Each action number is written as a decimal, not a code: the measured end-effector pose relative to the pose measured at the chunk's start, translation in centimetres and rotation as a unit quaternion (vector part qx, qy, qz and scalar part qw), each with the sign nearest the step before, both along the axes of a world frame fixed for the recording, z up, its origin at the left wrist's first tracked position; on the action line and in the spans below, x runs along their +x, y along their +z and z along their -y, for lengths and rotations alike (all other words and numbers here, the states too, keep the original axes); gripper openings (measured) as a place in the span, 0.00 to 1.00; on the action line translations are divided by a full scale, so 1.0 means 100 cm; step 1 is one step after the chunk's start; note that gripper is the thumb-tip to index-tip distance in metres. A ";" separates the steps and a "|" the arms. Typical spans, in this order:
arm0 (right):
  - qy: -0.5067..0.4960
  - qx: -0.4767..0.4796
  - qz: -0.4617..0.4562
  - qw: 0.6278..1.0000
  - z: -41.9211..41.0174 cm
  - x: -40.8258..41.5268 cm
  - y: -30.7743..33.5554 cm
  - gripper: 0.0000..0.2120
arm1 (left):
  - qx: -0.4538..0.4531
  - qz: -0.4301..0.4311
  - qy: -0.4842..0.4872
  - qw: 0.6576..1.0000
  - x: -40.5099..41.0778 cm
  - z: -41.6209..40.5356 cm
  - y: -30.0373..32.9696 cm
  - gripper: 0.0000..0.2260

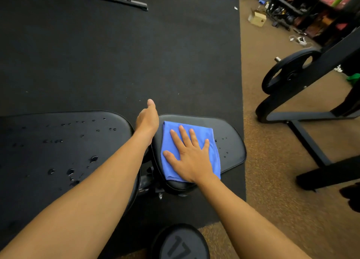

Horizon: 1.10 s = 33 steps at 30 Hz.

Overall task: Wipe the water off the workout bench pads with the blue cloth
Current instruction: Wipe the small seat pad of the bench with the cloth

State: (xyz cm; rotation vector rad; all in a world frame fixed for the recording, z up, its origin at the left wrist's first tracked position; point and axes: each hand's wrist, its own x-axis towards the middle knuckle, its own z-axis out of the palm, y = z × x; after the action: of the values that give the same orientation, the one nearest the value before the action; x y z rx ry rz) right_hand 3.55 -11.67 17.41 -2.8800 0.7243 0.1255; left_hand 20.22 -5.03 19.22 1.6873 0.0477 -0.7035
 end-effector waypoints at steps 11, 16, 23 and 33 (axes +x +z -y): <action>0.014 -0.017 0.022 1.000 0.034 -0.060 -0.009 0.35 | -0.047 0.023 0.064 0.997 -0.037 -0.007 -0.012 0.28; 0.017 -0.014 0.008 1.000 0.038 -0.038 -0.004 0.36 | -0.076 0.009 0.078 0.994 -0.033 -0.006 -0.017 0.25; 0.009 0.004 0.000 1.000 0.062 0.050 -0.004 0.34 | -0.082 0.007 0.073 0.994 -0.032 -0.007 -0.018 0.28; 0.017 -0.010 -0.004 1.000 0.049 -0.024 -0.002 0.35 | -0.058 0.035 0.064 0.996 -0.040 -0.009 -0.014 0.30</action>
State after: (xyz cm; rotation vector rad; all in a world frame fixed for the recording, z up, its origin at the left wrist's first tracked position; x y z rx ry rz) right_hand 1.11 -16.59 17.17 -2.9140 0.6818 0.1361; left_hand 16.20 -4.11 17.77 1.5818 0.0630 -0.5404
